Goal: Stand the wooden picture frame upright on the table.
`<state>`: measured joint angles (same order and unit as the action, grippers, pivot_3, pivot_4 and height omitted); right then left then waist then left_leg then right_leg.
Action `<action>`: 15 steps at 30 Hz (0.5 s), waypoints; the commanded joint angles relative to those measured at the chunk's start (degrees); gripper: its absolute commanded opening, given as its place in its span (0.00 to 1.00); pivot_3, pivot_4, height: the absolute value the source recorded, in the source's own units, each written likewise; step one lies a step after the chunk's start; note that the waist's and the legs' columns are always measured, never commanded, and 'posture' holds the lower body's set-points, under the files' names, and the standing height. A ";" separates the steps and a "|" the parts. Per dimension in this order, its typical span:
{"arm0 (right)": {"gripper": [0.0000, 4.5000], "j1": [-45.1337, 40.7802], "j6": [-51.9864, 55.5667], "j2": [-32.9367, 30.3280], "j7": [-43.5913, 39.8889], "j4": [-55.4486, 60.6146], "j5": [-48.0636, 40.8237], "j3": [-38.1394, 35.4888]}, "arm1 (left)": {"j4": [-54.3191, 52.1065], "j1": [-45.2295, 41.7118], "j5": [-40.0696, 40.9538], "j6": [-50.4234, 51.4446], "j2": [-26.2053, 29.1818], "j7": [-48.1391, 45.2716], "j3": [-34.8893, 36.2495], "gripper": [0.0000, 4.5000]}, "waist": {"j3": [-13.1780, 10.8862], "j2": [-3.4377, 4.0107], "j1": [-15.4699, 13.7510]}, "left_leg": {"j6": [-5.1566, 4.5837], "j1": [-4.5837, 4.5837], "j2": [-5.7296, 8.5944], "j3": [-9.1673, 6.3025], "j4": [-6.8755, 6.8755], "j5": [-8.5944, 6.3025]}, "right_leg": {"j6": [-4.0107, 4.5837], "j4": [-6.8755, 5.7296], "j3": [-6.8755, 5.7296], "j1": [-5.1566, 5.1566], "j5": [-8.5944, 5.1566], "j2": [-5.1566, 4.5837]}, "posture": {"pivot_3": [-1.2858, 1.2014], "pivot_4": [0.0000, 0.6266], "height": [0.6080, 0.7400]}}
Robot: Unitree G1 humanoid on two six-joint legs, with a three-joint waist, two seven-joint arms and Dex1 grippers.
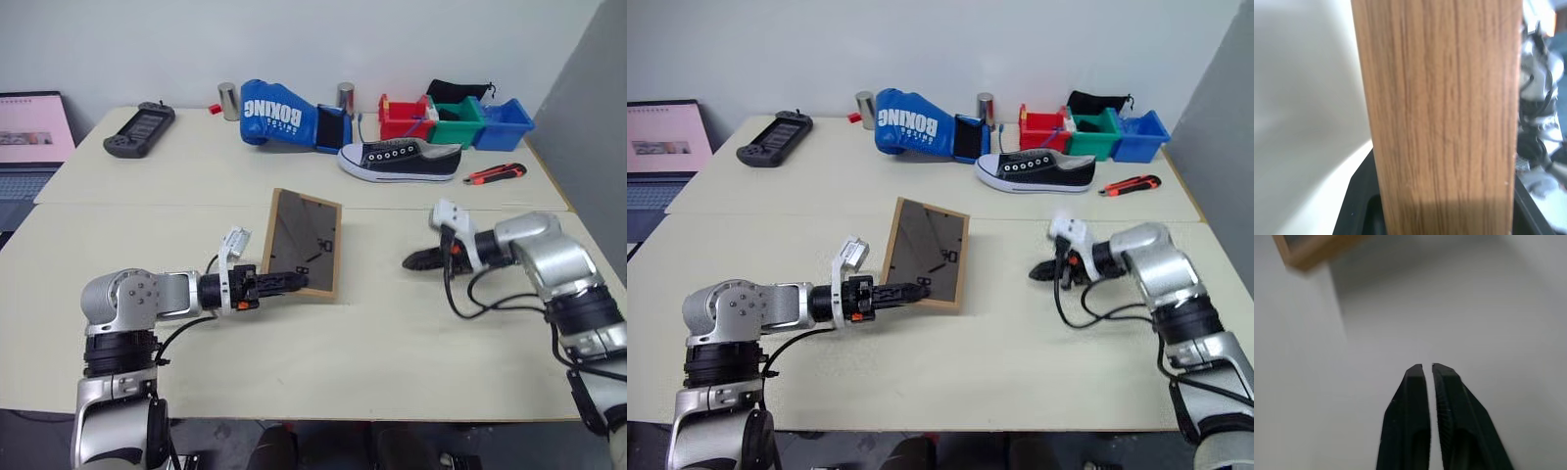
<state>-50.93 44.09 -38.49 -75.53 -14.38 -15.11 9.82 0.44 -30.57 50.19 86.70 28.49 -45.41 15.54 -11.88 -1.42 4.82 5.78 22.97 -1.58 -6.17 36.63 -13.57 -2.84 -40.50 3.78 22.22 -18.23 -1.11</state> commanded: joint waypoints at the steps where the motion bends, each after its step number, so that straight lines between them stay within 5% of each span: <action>1: 0.31 -9.46 12.92 4.39 0.71 2.99 -10.01 -5.61 | -7.11 1.13 2.93 -3.30 -2.10 1.46 1.79 0.30 | 0.00 0.00 0.15 | -0.01 -0.02 -0.01 0.00 0.00 0.00 | 0.00 -0.01 0.01 0.00 0.00 0.02 | 0.52 0.24 1.00; 15: 0.99 -16.02 12.62 11.95 5.16 -2.99 -10.37 -1.75 | -12.28 4.06 4.53 -8.14 -4.24 3.22 0.20 0.30 | 0.01 -0.01 -1.26 | -0.08 0.11 0.06 -0.06 0.02 -0.05 | 0.00 0.15 -0.07 0.00 0.01 -0.04 | 0.52 0.24 1.00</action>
<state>-64.71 58.48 -26.46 -70.71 -16.55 -25.82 8.22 -9.14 -26.39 52.04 80.16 23.64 -41.10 15.24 -11.87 -1.43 3.57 5.70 23.08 -1.53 -6.24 36.65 -13.62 -2.84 -40.35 3.70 22.22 -18.22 -1.13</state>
